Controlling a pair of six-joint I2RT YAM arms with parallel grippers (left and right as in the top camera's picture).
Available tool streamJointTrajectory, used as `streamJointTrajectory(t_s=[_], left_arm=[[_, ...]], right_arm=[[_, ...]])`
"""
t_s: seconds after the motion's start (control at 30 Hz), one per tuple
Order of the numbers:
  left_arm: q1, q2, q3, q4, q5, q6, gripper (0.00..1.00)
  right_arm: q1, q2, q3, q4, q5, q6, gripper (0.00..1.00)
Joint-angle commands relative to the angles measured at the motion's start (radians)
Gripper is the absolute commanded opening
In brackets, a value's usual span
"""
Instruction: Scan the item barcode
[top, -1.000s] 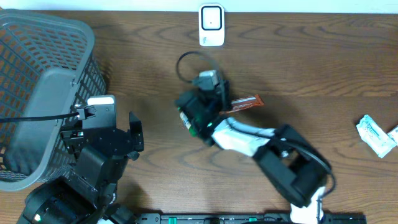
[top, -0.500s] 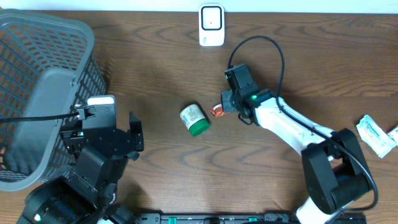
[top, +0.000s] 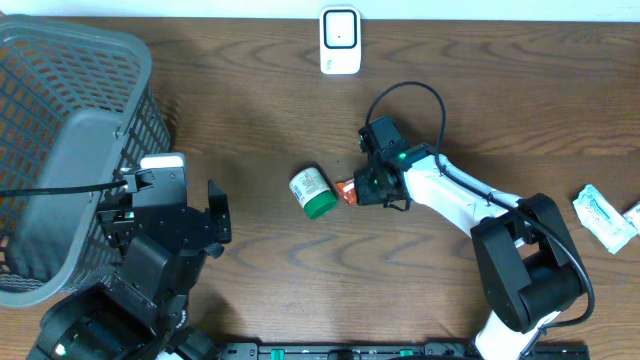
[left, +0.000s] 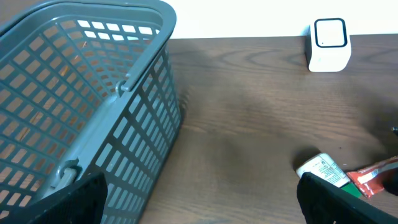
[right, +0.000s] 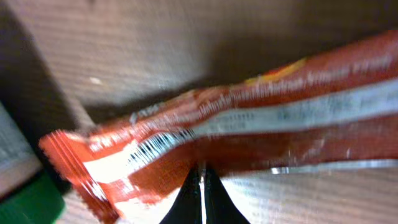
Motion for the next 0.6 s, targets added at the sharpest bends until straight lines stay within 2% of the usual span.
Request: streamJointTrajectory(t_s=[0.0, 0.33, 0.57], left_arm=[[0.003, -0.003, 0.006, -0.003, -0.013, -0.005, 0.98], [0.003, -0.003, 0.006, -0.003, -0.013, -0.004, 0.98], [0.003, -0.003, 0.006, -0.003, -0.013, -0.004, 0.98]], right_arm=[[-0.002, 0.002, 0.002, 0.005, -0.014, -0.032, 0.01], [-0.002, -0.172, 0.034, 0.024, -0.016, -0.034, 0.01], [-0.002, -0.087, 0.033, 0.054, 0.072, -0.033, 0.01]])
